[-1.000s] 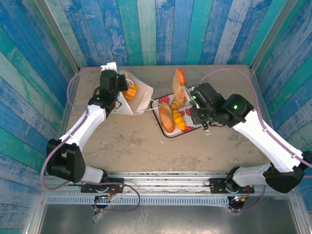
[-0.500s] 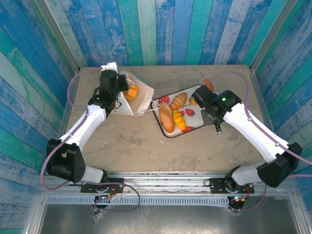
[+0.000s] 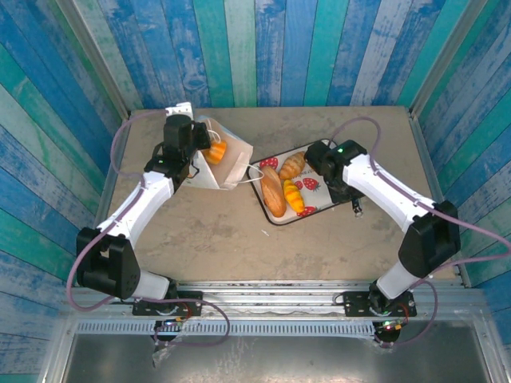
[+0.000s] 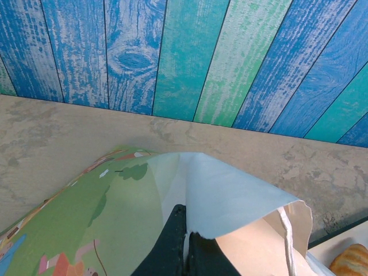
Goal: Take the fake bread out of the paper bag
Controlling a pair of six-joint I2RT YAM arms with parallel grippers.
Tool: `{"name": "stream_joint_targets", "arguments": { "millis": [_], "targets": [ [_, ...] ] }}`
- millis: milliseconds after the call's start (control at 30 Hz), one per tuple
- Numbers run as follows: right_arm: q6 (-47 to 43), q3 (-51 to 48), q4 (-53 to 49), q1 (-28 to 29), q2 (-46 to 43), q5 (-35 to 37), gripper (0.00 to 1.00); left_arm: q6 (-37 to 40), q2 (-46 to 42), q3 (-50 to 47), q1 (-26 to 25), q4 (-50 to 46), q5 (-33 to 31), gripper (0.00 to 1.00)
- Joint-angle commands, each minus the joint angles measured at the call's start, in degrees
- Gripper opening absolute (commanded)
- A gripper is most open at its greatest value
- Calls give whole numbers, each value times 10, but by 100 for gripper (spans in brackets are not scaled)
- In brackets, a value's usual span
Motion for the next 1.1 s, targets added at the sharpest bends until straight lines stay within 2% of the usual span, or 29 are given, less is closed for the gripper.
{"name": "stream_joint_targets", "arguments": {
  "millis": [0,167,433,900,1067],
  "targets": [
    [5,2,-23,0,11,29,1,-6,-10,-5,2,20,3,4],
    [3,0,-37,3,13,14,1,-7,-11,-7,3,21,1,4],
    [26,-2,-78,11,19,30,1,-11,-8,-7,3,26,9,4],
    [7,8,-47,52,88,0,1,-9,-18,-8,3,21,5,4],
    [-3,23,-35,60,101,-17,12,-6,-19,-6,2,20,5,4]
  ]
}}
